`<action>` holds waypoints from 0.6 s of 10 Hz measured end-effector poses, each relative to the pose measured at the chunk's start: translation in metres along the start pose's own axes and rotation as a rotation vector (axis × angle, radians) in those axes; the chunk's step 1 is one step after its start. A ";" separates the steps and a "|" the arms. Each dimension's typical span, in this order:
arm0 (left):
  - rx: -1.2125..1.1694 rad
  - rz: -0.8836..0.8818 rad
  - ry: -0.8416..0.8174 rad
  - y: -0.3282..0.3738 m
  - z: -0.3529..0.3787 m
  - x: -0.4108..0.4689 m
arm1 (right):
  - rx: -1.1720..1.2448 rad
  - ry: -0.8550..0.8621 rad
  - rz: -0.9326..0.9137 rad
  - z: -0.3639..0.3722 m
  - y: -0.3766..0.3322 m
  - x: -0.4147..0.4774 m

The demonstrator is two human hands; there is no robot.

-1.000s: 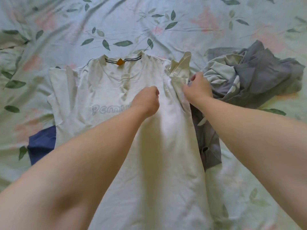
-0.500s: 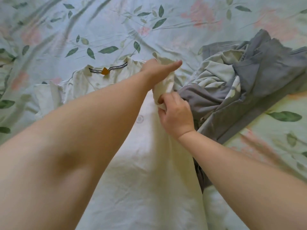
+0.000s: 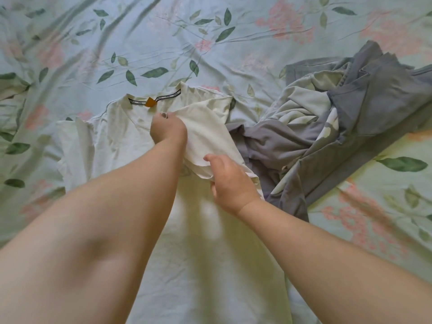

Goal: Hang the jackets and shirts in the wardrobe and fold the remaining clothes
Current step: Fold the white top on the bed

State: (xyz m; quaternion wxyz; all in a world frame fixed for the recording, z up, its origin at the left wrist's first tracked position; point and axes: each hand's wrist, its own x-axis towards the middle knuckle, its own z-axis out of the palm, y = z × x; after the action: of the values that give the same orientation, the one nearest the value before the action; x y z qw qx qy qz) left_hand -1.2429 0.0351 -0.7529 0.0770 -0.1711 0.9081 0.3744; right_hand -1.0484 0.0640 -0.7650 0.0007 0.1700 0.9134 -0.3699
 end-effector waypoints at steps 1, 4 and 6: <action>-0.107 -0.075 -0.070 -0.014 -0.007 0.004 | -0.134 -0.098 -0.004 0.010 0.001 -0.002; -0.259 -0.494 -0.393 -0.044 -0.026 -0.014 | -0.158 -0.144 -0.059 0.013 0.003 -0.009; -0.038 -0.422 -0.557 -0.057 -0.037 -0.035 | -0.413 -0.023 0.021 -0.002 0.011 -0.022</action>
State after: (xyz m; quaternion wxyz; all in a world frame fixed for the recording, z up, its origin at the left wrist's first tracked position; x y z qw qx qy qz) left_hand -1.1901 -0.0199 -0.7546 0.3941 -0.2477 0.7899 0.3993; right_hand -1.0241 0.0658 -0.7676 0.0500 0.1717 0.9679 -0.1767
